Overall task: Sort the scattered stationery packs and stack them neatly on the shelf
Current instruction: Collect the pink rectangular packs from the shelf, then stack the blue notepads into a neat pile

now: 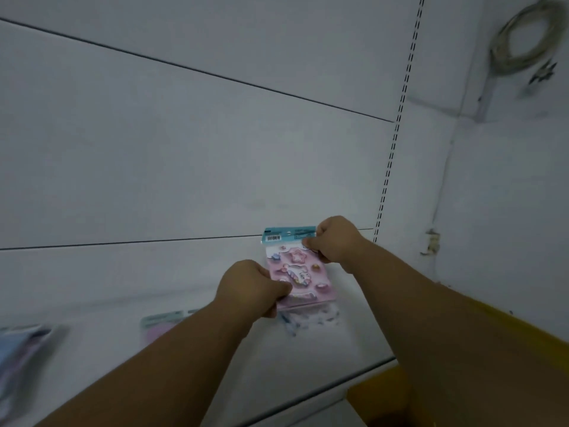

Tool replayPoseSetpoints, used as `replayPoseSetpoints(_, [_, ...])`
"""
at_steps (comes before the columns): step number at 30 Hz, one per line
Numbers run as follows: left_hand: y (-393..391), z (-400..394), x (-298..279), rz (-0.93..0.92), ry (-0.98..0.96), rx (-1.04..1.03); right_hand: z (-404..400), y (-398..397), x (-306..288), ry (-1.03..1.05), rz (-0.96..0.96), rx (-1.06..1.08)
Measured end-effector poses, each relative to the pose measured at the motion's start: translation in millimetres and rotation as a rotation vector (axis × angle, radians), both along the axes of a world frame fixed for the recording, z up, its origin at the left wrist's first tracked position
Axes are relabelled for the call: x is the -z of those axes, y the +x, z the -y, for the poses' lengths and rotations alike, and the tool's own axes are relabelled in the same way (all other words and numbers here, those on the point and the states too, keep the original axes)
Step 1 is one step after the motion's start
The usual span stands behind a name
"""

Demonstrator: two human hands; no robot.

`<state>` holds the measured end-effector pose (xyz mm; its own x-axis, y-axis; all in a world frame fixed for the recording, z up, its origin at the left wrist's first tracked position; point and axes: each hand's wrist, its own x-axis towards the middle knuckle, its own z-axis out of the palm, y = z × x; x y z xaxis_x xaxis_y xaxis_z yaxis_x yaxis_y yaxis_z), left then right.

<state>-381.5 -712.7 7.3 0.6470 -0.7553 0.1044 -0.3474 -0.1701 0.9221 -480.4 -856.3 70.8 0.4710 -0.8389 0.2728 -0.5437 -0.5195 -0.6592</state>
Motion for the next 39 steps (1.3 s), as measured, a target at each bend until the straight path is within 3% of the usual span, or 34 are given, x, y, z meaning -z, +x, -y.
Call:
replayPoseSetpoints(6, [-0.1, 45.1, 15.2, 0.027, 0.189, -0.113, 54.3, 19.0, 43.0, -0.085, -0.156, -0.05])
replayPoseSetpoints(15, [6.1, 59.0, 28.9, 0.141, 0.387, -0.17, 65.5, 43.0, 69.2, -0.227, -0.386, -0.094])
replayPoseSetpoints(21, [1.4, 44.3, 23.3, 0.364, 0.403, -0.225, 39.3, 52.4, 54.6, -0.4, -0.277, -0.218])
replayPoseSetpoints(26, [16.0, -18.6, 23.7, 0.72, 0.357, -0.278, -22.8, 72.1, 33.4, -0.507, -0.155, -0.405])
replayPoseSetpoints(37, [101.5, -241.6, 21.0, 0.803, 0.374, -0.461, -223.0, 152.1, 41.9, -0.494, -0.05, -0.556])
replayPoseSetpoints(39, [113.1, -273.1, 18.6, 0.788, 0.304, -0.446, -256.5, 163.7, 50.3, -0.477, -0.058, -0.564])
